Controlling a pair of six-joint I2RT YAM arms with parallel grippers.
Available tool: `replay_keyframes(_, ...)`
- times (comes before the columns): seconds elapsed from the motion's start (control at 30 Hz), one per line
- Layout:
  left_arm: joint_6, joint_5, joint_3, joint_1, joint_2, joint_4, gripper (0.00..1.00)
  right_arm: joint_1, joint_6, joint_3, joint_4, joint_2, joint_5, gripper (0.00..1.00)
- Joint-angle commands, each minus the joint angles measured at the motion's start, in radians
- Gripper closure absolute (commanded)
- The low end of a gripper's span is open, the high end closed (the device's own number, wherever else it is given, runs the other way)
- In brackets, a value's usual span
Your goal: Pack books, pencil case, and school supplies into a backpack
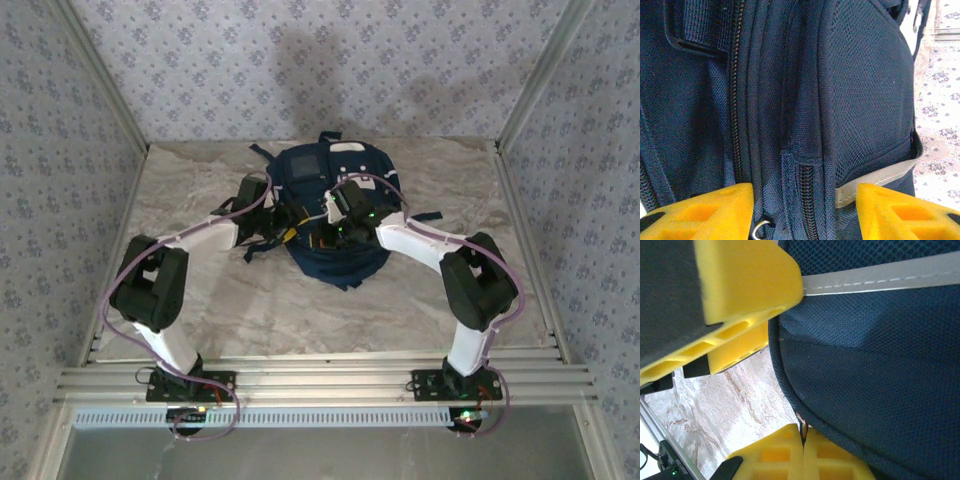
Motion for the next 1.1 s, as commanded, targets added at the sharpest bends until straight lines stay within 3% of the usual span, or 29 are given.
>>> replay_keyframes(0.0,-0.024,0.040,0.037,-0.030,0.060,0.091,0.46,0.020,0.005,0.029,0.044,-0.005,-0.049,1.00)
replay_keyframes(0.07,-0.034,0.046,0.024,-0.036,0.087,0.121,0.62,0.021,0.005,0.024,0.061,-0.013,-0.055,1.00)
replay_keyframes(0.13,-0.040,0.044,0.012,-0.035,0.107,0.143,0.91,0.021,-0.002,0.028,0.054,-0.017,-0.060,1.00)
replay_keyframes(0.17,-0.037,0.038,0.012,-0.034,0.111,0.143,1.00,0.021,-0.009,0.031,0.047,-0.019,-0.059,1.00)
replay_keyframes(0.4,0.039,0.006,0.024,0.023,0.064,0.083,1.00,-0.004,-0.184,0.030,-0.184,-0.024,-0.021,1.00)
replay_keyframes(0.7,0.105,0.022,0.061,0.069,0.063,0.001,1.00,-0.094,-0.364,0.020,-0.469,-0.075,0.190,1.00)
replay_keyframes(1.07,0.158,0.028,0.069,0.116,0.020,-0.071,1.00,-0.307,-0.467,0.019,-0.523,-0.069,0.334,1.00)
